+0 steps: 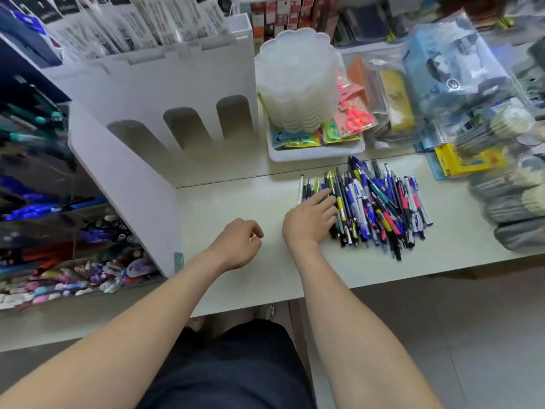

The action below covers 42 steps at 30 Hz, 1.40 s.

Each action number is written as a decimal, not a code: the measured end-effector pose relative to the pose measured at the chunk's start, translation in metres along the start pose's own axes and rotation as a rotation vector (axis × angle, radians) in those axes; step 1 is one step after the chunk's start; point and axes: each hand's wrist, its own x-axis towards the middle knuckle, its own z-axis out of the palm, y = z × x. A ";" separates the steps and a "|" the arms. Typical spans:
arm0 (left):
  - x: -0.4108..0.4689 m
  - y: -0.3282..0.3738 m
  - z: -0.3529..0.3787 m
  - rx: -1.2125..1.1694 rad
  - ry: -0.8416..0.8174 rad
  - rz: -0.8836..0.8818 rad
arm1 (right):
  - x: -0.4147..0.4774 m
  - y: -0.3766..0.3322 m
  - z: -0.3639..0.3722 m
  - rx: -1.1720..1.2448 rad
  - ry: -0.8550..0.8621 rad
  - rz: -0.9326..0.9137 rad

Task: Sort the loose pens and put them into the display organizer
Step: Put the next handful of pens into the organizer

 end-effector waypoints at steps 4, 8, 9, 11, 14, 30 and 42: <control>0.003 0.000 0.007 -0.110 0.090 -0.036 | -0.004 -0.003 0.016 0.001 0.046 -0.094; 0.008 -0.003 0.009 -0.222 0.165 -0.086 | -0.012 -0.002 0.020 0.031 0.010 -0.193; 0.008 -0.003 0.009 -0.252 0.178 -0.105 | -0.012 -0.002 0.019 0.033 -0.028 -0.214; 0.009 -0.004 0.008 -0.299 0.186 -0.136 | -0.013 -0.003 0.018 0.014 -0.091 -0.255; 0.010 -0.004 0.007 -0.369 0.174 -0.176 | -0.017 -0.007 0.021 -0.057 -0.103 -0.267; -0.002 -0.004 -0.039 -0.788 0.116 -0.312 | -0.045 -0.005 -0.021 0.447 -0.324 -0.435; -0.037 0.008 -0.043 -0.924 0.380 0.032 | -0.080 -0.024 -0.026 0.907 -0.409 -0.584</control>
